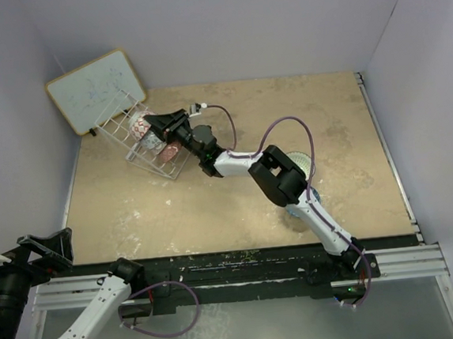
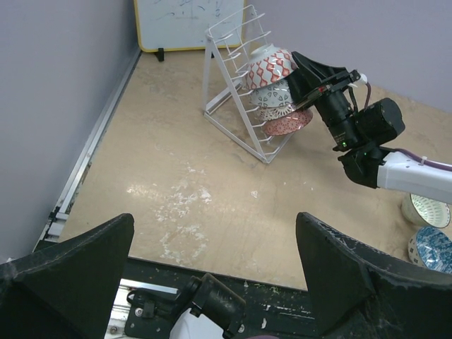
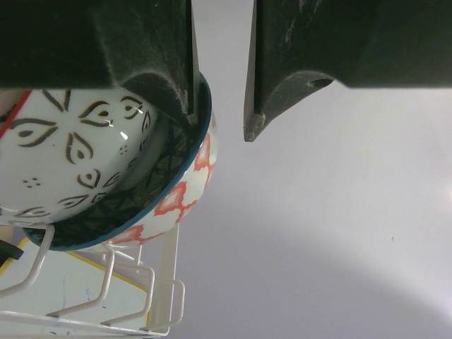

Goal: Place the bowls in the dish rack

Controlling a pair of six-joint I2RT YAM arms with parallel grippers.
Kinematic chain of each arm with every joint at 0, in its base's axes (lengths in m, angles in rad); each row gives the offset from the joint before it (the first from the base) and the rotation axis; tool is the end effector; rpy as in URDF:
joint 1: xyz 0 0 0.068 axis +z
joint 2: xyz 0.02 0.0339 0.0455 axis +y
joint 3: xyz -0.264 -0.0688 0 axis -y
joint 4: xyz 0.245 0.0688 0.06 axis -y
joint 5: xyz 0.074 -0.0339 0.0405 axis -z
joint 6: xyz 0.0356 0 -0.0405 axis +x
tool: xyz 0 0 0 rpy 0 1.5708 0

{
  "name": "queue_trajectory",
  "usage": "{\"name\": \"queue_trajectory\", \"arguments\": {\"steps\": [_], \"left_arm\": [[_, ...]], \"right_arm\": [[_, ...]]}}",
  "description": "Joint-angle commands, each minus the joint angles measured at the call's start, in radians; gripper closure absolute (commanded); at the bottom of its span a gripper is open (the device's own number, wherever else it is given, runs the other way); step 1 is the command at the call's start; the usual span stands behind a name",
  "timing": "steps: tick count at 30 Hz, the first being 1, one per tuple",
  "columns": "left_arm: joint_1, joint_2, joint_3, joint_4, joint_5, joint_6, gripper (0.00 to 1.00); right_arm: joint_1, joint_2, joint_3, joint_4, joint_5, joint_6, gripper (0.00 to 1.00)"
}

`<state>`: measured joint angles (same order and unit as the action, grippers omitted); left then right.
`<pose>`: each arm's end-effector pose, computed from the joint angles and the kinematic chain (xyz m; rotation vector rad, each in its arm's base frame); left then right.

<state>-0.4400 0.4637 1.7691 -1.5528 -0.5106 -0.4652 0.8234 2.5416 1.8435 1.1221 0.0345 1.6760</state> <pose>-0.0902 0.0617 0.4580 -0.3786 1.7494 -0.1857 0.3843 0.4128 0.1961 0.6387 1.3121 2.1356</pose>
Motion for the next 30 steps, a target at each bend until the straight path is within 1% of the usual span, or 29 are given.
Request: {"name": "queue_trajectory", "arguments": {"steps": [1,19,30], "left_arm": [[-0.006,0.004,0.001,0.007,-0.014,-0.018,0.01],[-0.007,0.000,-0.003,0.007,-0.011,-0.035,0.01],[-0.008,-0.003,-0.005,0.007,-0.014,-0.036,0.01]], "right_arm": [[-0.009,-0.099,-0.021,-0.031,0.004,-0.002,0.64],[-0.023,-0.225,-0.122,-0.229,-0.015,-0.002,0.61],[-0.030,-0.383,-0.286,-0.270,0.015,-0.085,0.61]]}}
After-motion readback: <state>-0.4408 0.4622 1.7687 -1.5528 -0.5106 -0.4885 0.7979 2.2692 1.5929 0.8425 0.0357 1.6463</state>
